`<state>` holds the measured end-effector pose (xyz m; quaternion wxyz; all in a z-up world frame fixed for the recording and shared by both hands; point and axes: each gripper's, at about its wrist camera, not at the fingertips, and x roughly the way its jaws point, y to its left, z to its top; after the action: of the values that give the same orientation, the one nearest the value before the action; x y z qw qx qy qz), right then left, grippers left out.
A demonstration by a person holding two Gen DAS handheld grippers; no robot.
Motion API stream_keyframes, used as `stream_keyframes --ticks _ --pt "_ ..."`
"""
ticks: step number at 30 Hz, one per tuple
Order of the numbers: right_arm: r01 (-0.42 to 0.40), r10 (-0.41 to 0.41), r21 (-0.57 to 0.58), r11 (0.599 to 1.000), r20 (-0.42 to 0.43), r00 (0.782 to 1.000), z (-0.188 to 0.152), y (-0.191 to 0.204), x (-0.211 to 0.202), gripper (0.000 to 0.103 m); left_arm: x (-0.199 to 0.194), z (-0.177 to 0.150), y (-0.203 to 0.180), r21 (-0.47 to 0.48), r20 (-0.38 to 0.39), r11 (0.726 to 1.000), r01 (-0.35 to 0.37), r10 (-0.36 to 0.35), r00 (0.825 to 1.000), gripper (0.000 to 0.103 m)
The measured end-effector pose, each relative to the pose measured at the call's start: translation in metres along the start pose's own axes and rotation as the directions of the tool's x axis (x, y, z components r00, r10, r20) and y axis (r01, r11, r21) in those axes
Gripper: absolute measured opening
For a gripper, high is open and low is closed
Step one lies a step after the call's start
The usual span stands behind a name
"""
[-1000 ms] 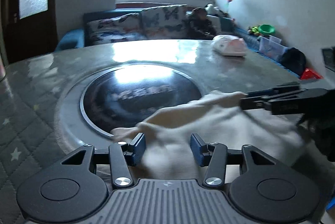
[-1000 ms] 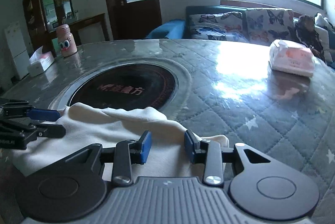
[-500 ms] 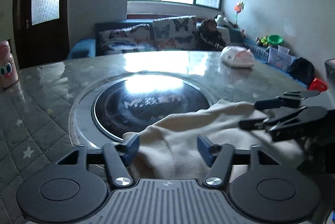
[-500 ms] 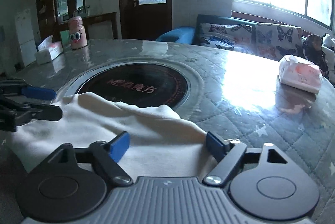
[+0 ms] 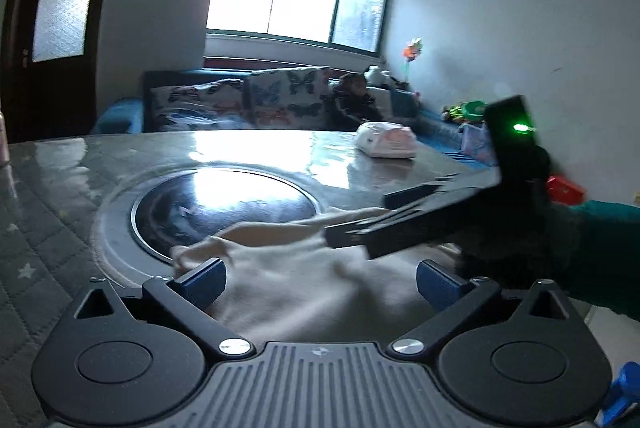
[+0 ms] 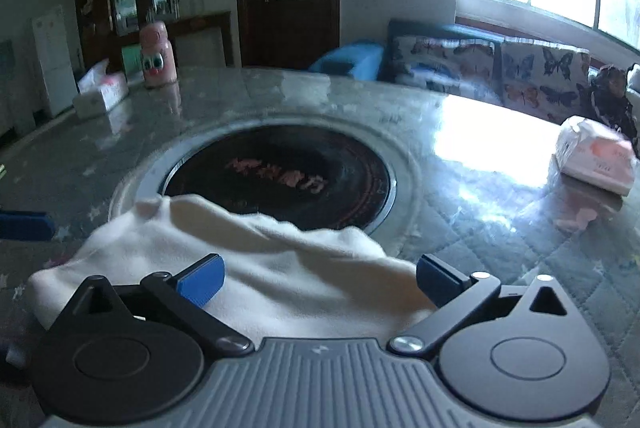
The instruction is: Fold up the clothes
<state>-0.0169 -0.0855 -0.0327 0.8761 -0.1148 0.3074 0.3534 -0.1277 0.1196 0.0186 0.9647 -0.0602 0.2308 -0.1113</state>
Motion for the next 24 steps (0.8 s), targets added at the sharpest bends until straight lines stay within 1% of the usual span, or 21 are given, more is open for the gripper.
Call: stream_keyframes --ticks 3,5,8,11,15,20,24 --pt "0.013 -0.013 -0.006 1.0 -0.038 0.999 0.001 0.003 0.008 0.103 0.005 -0.006 0.001 -0.02 -0.032 0.999 0.033 -0.034 0.999 0.103" --pt "0.02 -0.021 -0.01 1.0 -0.061 0.998 0.001 0.004 0.013 0.103 0.007 -0.011 -0.002 -0.017 -0.049 0.999 0.034 -0.035 0.998 0.103" --pt "0.024 -0.023 0.013 1.0 -0.093 0.995 0.002 0.002 0.02 0.103 0.011 -0.018 -0.004 -0.015 -0.073 0.999 0.038 -0.039 0.997 0.103" --pt "0.024 -0.02 0.032 0.999 -0.117 0.993 0.005 0.0 0.024 0.103 0.013 -0.024 -0.01 0.033 -0.079 0.999 0.012 -0.009 0.997 0.103" --pt "0.034 -0.033 0.001 0.999 -0.143 0.989 0.012 0.004 0.023 0.103 0.011 -0.029 -0.012 0.057 -0.079 0.998 0.003 0.002 0.997 0.103" --pt "0.046 -0.054 -0.065 0.997 -0.114 0.992 0.024 0.022 0.022 0.103 0.01 -0.035 -0.01 0.037 -0.08 0.999 0.008 -0.005 0.997 0.103" --pt "0.064 -0.079 -0.137 0.989 -0.114 0.99 0.029 0.041 0.037 0.103 0.01 -0.039 -0.011 0.032 -0.072 0.999 0.009 -0.006 0.997 0.103"
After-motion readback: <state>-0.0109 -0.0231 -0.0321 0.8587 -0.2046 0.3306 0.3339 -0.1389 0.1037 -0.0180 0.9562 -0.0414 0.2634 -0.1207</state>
